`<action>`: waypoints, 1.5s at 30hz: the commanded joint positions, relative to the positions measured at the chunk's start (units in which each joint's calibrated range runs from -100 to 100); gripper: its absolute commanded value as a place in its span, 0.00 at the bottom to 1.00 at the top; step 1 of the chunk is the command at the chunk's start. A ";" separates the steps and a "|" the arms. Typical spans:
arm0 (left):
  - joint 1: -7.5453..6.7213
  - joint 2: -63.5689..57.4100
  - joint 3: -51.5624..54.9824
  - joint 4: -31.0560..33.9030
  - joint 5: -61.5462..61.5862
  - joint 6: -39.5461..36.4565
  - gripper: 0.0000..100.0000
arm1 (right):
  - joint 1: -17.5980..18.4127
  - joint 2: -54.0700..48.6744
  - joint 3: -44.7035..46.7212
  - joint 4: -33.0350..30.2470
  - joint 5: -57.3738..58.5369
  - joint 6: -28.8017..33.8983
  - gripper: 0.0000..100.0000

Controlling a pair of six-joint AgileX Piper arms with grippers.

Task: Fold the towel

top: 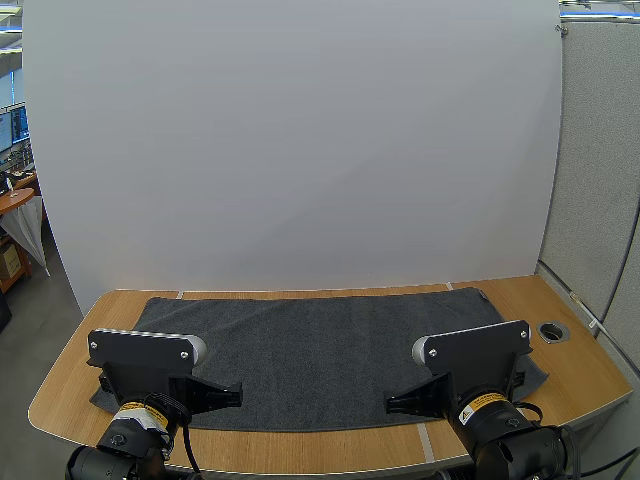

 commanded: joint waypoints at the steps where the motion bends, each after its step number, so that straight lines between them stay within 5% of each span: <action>1: -0.03 -0.38 0.00 0.40 -1.39 -0.23 0.00 | 0.04 -0.38 0.00 -0.26 -0.41 0.16 0.00; 19: -0.03 -0.38 0.00 0.29 -1.39 -0.23 0.00 | 0.04 -0.38 0.00 -0.06 -0.41 0.16 0.00; 26: -0.03 -0.38 0.00 0.29 -1.39 -0.23 0.00 | 0.04 -0.38 0.00 8.75 -0.41 0.16 0.00; 39: -0.03 -0.38 0.00 0.19 -3.06 -0.23 0.00 | 0.04 -0.38 0.00 8.53 -2.45 0.16 0.00; 45: -0.03 -0.38 -2.76 0.97 -2.80 -0.23 0.00 | 0.04 -0.38 0.00 3.10 -10.37 0.16 0.00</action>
